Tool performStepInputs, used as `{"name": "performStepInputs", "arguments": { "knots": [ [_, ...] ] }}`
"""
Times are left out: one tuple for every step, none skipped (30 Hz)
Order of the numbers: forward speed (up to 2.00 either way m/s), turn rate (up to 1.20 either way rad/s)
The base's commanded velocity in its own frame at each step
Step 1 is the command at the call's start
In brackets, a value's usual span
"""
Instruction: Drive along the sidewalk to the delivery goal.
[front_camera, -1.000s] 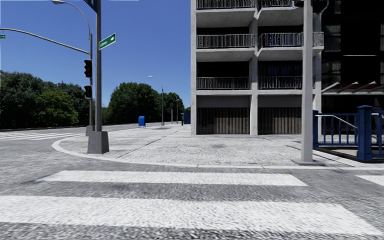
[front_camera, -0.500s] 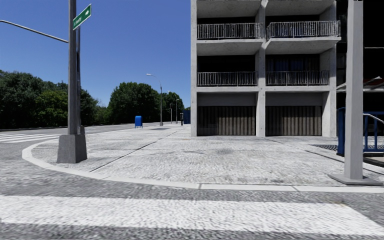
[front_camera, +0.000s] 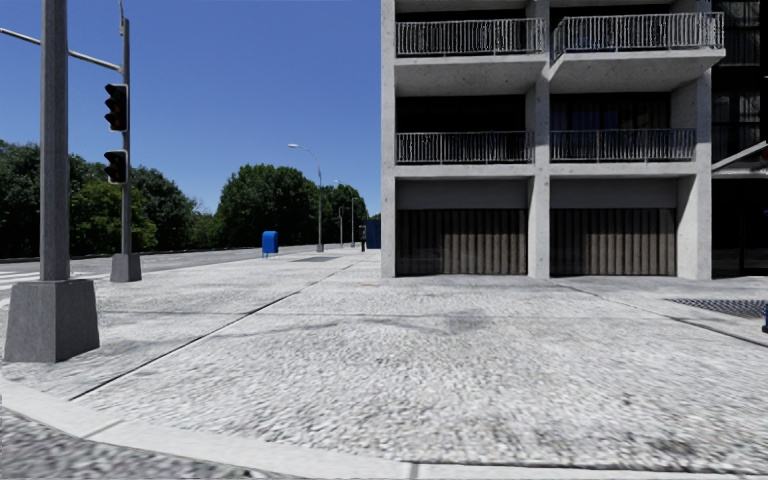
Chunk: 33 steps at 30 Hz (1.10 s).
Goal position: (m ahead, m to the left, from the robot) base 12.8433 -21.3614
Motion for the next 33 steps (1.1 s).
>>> {"name": "performStepInputs", "arguments": {
  "knots": [
    [2.0, 0.0],
    [2.0, 0.0],
    [2.0, 0.0],
    [2.0, 0.0],
    [1.97, 0.0],
    [1.97, 0.0],
    [1.96, 0.0],
    [1.96, 0.0],
    [1.96, 0.0],
    [1.96, -0.18],
    [1.96, -0.64],
    [1.96, -0.84],
    [1.96, -1.04],
    [1.96, -1.11],
    [1.96, -1.11],
    [1.96, -1.13],
    [1.96, -1.14],
    [1.96, -1.14],
    [1.96, -1.14],
    [1.95, -1.14],
    [1.95, -1.14],
    [1.95, -1.14],
    [1.95, -1.14],
    [1.95, -1.14],
    [1.95, -1.14],
    [1.95, -1.09],
    [1.95, -0.63],
    [1.95, -0.63],
    [1.95, -0.12],
    [1.95, -0.02],
    [1.95, 0.0],
    [1.95, 0.0],
    [1.95, 0.0]
  ]
}}
